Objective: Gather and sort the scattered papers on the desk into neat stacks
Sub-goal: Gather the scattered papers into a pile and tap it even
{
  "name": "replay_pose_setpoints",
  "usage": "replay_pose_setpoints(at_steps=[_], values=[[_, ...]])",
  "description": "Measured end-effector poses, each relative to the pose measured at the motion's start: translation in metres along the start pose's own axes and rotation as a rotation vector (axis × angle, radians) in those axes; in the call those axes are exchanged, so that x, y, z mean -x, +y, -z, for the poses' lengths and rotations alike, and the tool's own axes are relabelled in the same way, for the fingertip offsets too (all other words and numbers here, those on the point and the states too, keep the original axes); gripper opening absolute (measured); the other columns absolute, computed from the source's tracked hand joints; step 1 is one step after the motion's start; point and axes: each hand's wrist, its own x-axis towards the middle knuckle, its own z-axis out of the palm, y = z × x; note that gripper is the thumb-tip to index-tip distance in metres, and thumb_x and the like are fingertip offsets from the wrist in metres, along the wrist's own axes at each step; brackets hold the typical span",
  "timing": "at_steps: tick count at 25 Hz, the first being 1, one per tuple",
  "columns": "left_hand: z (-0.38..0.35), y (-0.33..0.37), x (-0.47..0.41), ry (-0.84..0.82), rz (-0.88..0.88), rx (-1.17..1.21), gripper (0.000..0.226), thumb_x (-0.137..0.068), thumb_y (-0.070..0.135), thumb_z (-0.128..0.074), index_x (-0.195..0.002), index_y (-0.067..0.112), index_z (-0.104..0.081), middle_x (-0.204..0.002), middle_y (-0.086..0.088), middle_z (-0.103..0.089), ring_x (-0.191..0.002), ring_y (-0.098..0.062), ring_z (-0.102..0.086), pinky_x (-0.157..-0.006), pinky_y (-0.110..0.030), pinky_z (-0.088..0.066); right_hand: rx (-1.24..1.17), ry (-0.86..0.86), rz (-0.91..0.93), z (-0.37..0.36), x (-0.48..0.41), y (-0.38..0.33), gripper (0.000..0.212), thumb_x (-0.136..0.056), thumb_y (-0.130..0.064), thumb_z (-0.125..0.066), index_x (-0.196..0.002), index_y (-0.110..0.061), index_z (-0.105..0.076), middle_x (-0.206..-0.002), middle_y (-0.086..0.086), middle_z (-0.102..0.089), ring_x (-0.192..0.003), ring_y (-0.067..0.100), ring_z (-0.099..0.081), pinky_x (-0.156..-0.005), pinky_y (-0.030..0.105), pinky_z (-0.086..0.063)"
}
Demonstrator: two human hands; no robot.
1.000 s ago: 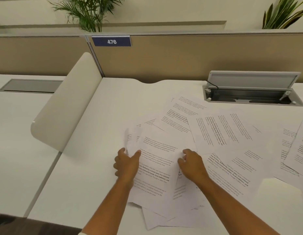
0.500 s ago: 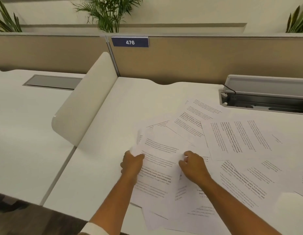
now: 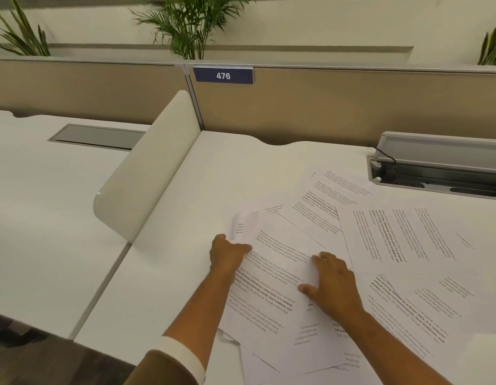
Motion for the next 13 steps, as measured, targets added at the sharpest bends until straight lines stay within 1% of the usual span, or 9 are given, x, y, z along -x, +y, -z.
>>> replay_pose_setpoints(at_steps=[2, 4, 5, 7, 8, 9, 11, 12, 13], values=[[0.000, 0.004, -0.008, -0.056, 0.061, 0.017, 0.054, -0.076, 0.006, -0.093, -0.118, 0.004, -0.060, -0.099, -0.006, -0.070, -0.083, -0.026, -0.071, -0.064, -0.039, -0.060, -0.025, 0.011, -0.010, -0.001, 0.000, 0.003, 0.097, -0.082, -0.069, -0.072, -0.159, -0.024, -0.034, -0.168, 0.002, -0.029, -0.152, 0.025, -0.032, -0.120, 0.044, -0.033], [0.000, 0.004, -0.014, -0.082, 0.081, 0.003, 0.047, -0.073, 0.003, -0.094, -0.115, -0.001, -0.071, -0.106, -0.018, -0.078, -0.093, -0.039, -0.077, -0.084, -0.056, -0.065, -0.040, 0.012, -0.016, -0.002, -0.001, 0.006, 0.102, -0.081, -0.070, -0.072, -0.161, -0.025, -0.029, -0.170, 0.001, -0.025, -0.154, 0.024, -0.030, -0.121, 0.044, -0.032], [-0.002, 0.005, -0.014, -0.077, 0.068, 0.004, 0.049, -0.072, 0.002, -0.094, -0.116, 0.000, -0.074, -0.110, -0.020, -0.079, -0.097, -0.041, -0.077, -0.089, -0.058, -0.065, -0.042, 0.012, -0.018, -0.003, -0.001, 0.007, 0.103, -0.081, -0.071, -0.072, -0.162, -0.026, -0.027, -0.170, 0.001, -0.024, -0.154, 0.024, -0.030, -0.121, 0.044, -0.032], [-0.005, 0.006, -0.015, -0.020, -0.009, 0.009, 0.055, -0.071, 0.003, -0.095, -0.121, 0.004, -0.073, -0.117, -0.018, -0.078, -0.100, -0.038, -0.077, -0.090, -0.053, -0.065, -0.035, 0.015, -0.015, -0.005, -0.001, 0.007, 0.103, -0.081, -0.071, -0.070, -0.163, -0.026, -0.025, -0.170, 0.001, -0.025, -0.154, 0.023, -0.029, -0.121, 0.043, -0.031], [-0.007, 0.008, -0.014, 0.001, -0.051, 0.024, 0.061, -0.071, 0.004, -0.096, -0.127, 0.006, -0.070, -0.125, -0.016, -0.075, -0.105, -0.035, -0.075, -0.092, -0.049, -0.064, -0.023, 0.016, -0.013, -0.005, -0.001, 0.007, 0.103, -0.082, -0.072, -0.070, -0.163, -0.027, -0.024, -0.170, 0.001, -0.025, -0.154, 0.023, -0.029, -0.122, 0.043, -0.031], [-0.009, 0.012, -0.013, 0.002, -0.072, 0.052, 0.072, -0.073, 0.005, -0.096, -0.138, 0.007, -0.064, -0.138, -0.015, -0.069, -0.116, -0.034, -0.072, -0.095, -0.044, -0.060, -0.012, 0.014, -0.012, -0.005, -0.001, 0.007, 0.103, -0.083, -0.072, -0.069, -0.163, -0.027, -0.023, -0.170, 0.001, -0.026, -0.155, 0.023, -0.028, -0.122, 0.043, -0.030], [-0.011, 0.018, -0.013, -0.016, -0.062, 0.124, 0.099, -0.075, 0.006, -0.095, -0.158, 0.005, -0.042, -0.155, -0.014, -0.054, -0.138, -0.035, -0.056, -0.106, -0.042, -0.049, 0.001, 0.008, -0.005, -0.004, -0.002, 0.006, 0.104, -0.084, -0.071, -0.068, -0.164, -0.026, -0.020, -0.170, 0.002, -0.027, -0.154, 0.024, -0.028, -0.122, 0.042, -0.030], [-0.011, 0.022, -0.014, -0.030, -0.040, 0.159, 0.102, -0.075, 0.006, -0.095, -0.159, 0.001, -0.038, -0.155, -0.016, -0.052, -0.141, -0.036, -0.053, -0.110, -0.045, -0.047, 0.005, 0.012, -0.002, -0.004, -0.002, 0.005, 0.105, -0.083, -0.070, -0.069, -0.164, -0.025, -0.020, -0.169, 0.002, -0.028, -0.153, 0.024, -0.029, -0.122, 0.042, -0.031], [-0.010, 0.027, -0.015, -0.062, -0.010, 0.180, 0.096, -0.075, 0.005, -0.096, -0.154, -0.003, -0.043, -0.148, -0.016, -0.056, -0.137, -0.037, -0.055, -0.111, -0.047, -0.047, 0.008, 0.017, -0.002, -0.003, -0.002, 0.005, 0.105, -0.083, -0.070, -0.070, -0.164, -0.025, -0.020, -0.169, 0.002, -0.029, -0.153, 0.025, -0.030, -0.121, 0.042, -0.032]])
